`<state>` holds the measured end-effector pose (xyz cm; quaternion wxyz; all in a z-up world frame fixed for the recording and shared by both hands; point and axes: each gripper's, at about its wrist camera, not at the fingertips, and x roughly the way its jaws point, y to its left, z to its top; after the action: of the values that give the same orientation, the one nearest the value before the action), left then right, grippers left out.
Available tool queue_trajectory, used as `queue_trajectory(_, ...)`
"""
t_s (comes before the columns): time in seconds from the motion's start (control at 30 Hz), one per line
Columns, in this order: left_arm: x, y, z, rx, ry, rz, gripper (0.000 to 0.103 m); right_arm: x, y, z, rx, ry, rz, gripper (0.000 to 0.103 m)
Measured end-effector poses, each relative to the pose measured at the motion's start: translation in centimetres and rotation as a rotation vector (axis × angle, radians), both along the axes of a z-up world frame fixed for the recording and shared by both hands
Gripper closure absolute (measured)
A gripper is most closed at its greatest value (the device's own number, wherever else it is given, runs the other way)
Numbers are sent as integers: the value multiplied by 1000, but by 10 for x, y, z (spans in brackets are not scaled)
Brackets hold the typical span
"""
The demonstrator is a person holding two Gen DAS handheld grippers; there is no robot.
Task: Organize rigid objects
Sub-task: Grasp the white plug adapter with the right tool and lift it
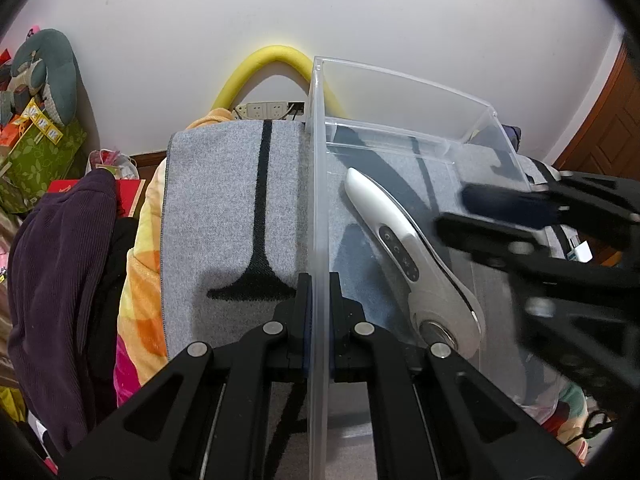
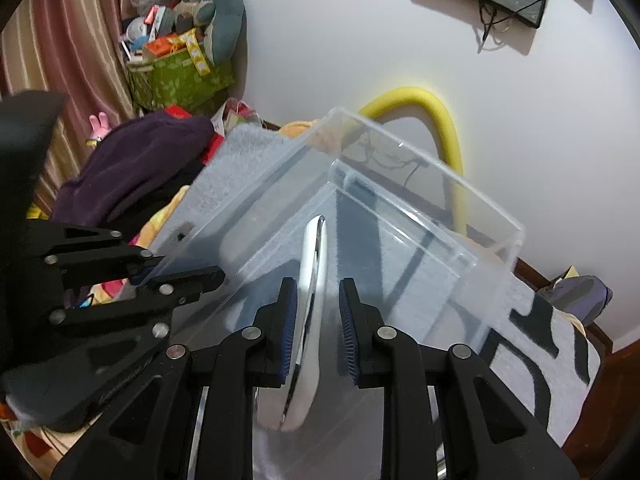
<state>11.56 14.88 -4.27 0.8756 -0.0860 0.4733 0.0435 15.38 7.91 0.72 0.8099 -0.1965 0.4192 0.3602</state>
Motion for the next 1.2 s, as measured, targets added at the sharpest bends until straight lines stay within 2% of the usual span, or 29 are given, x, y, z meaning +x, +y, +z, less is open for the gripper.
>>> queue_trajectory(0.1, 0, 0, 0, 2, 4, 2, 98, -6, -22, 15, 31, -45, -19, 65)
queue_trajectory(0.2, 1, -1, 0, 5, 8, 6, 98, -11, -57, 36, 61, -111, -66, 51)
queue_trajectory(0.37, 1, -4, -1, 12, 19, 12, 98, -11, -132, 59, 95, -181, -200, 39)
queue_trajectory(0.5, 3, -4, -4, 18, 31, 15, 98, -5, -186, 53, 71, -188, -315, 38)
queue_trajectory(0.7, 4, -7, -7, 36, 49, 16, 98, 16, -252, 3, -31, -126, -478, 38)
queue_trajectory(0.9, 4, -9, -9, 50, 64, 17, 98, 29, -288, -51, -64, -18, -562, 38)
queue_trajectory(1.03, 4, -10, -9, 52, 70, 18, 98, 33, -296, -70, -58, 22, -579, 39)
queue_trajectory(1.07, 4, -9, -9, 52, 71, 19, 98, 36, -296, -72, -49, 28, -580, 44)
queue_trajectory(1.1, 4, -9, -10, 51, 72, 20, 98, 36, -299, -73, -34, 30, -578, 54)
queue_trajectory(1.17, 4, -9, -10, 51, 73, 20, 98, 36, -300, -75, -13, 48, -564, 67)
queue_trajectory(1.2, 3, -9, -11, 51, 72, 20, 98, 36, -301, -75, -9, 46, -566, 67)
